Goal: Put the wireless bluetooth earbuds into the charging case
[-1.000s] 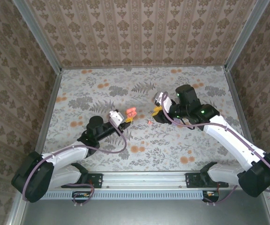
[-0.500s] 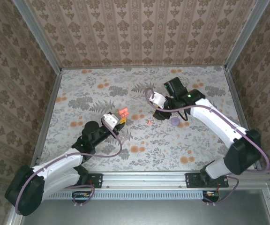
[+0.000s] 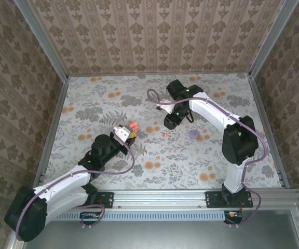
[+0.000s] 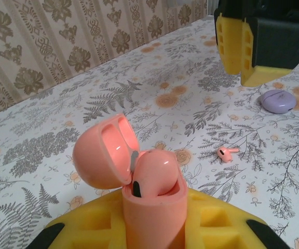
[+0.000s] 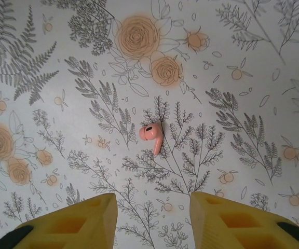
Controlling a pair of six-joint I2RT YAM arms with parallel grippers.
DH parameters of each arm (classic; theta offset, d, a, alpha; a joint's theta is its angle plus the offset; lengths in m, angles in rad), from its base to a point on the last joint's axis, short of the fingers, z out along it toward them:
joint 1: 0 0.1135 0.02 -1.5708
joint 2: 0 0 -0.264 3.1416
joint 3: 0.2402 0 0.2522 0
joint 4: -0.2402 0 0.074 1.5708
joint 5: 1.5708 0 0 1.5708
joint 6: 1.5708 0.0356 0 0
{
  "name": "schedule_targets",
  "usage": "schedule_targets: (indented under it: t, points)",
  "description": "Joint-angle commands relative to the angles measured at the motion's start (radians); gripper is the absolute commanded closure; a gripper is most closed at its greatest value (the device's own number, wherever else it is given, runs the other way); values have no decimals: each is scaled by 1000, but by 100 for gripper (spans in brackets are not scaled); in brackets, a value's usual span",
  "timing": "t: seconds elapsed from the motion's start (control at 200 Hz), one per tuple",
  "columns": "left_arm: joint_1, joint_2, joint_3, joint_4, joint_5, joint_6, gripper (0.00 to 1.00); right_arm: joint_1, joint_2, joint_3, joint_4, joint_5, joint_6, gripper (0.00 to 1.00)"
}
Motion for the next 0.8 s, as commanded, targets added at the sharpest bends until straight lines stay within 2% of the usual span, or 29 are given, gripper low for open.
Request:
schedule_targets:
  t: [0.0,0.795]
  points:
    - [-4,-16,-5,-19,-27,-22,85,1,51,40,-80,22,28,58]
    - [-3,-81,7,-128,-72,-13,85,101,312,186,-139,158,-24,54]
